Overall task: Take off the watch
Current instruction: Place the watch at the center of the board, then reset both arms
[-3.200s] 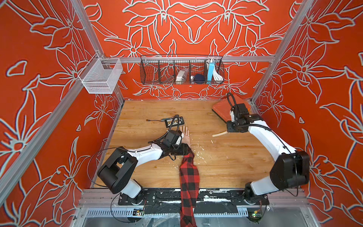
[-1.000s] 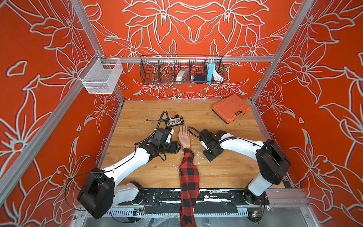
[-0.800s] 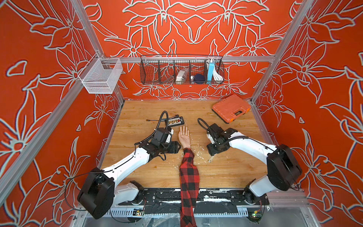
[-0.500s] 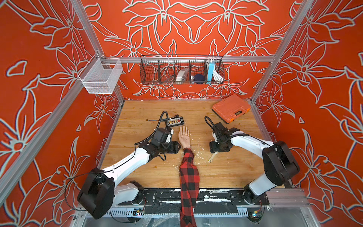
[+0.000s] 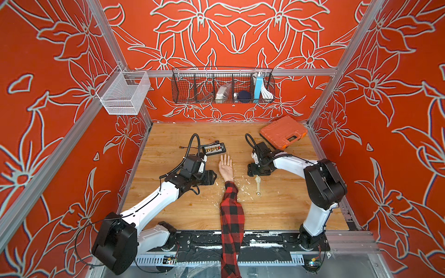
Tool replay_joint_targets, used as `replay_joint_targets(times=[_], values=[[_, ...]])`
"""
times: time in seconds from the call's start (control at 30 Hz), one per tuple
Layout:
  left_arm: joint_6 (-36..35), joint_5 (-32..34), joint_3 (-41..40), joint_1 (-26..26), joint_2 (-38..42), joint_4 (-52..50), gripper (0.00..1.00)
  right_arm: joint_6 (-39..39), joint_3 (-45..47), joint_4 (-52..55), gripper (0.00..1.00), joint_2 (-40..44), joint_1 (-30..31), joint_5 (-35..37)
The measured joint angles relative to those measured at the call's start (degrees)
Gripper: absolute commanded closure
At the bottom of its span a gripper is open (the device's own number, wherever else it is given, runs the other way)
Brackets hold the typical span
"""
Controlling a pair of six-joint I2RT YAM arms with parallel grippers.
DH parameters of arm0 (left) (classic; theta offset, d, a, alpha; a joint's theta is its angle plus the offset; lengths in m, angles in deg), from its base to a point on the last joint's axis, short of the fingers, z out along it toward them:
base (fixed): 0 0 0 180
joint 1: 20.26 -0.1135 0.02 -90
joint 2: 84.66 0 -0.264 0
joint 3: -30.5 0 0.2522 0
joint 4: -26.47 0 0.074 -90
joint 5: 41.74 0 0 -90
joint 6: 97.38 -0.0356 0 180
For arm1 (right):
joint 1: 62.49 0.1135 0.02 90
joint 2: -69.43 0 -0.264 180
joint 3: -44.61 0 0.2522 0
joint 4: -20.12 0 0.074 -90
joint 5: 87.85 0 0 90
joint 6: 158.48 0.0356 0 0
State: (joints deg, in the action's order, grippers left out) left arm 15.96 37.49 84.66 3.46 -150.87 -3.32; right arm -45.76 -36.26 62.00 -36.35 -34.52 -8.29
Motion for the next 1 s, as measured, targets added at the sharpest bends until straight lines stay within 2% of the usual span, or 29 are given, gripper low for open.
replay_joint_targets(times=[0.1, 0.2, 0.23, 0.27, 0.4, 0.47, 0.67, 0.83, 1.0], values=[[-0.94, 1.95, 0.0, -1.29, 0.07, 0.22, 0.27, -1.92, -3.32, -0.11, 0.24, -2.29, -0.68, 0.24], [-2.4, 5.22, 0.0, -3.19, 0.07, 0.74, 0.15, -3.85, -4.46, 0.31, 0.2, -1.92, -2.25, 1.95], [-2.89, 6.62, -0.02, -3.91, 0.07, 1.05, 0.06, -4.52, -4.55, 0.35, 0.15, -1.27, -2.82, 2.95], [-3.37, 8.48, -0.02, -4.74, 0.07, 1.51, 0.01, -5.51, -4.55, 0.55, 0.03, -0.15, -3.52, 4.52], [-3.87, 16.9, -0.61, -7.8, 0.07, 4.92, 0.01, -8.79, -4.0, 0.81, 0.02, 6.1, -5.75, 13.57], [-5.18, 22.29, -3.02, -8.79, 0.22, 10.19, 0.01, -10.43, -1.38, -2.01, 0.02, 11.19, -7.26, 18.43], [-15.96, 33.0, -10.64, -9.14, -1.73, 25.05, 0.04, -15.39, 11.34, -15.21, 0.02, 20.17, -12.24, 30.71], [-21.97, 37.77, -14.27, -11.32, -4.22, 36.0, 0.04, -20.92, 25.64, -30.05, 0.02, 21.35, -12.85, 38.01], [-23.58, 38.1, -18.93, -14.25, -7.96, 44.65, 0.04, -22.23, 36.65, -44.52, 0.02, 22.88, -15.65, 40.65]])
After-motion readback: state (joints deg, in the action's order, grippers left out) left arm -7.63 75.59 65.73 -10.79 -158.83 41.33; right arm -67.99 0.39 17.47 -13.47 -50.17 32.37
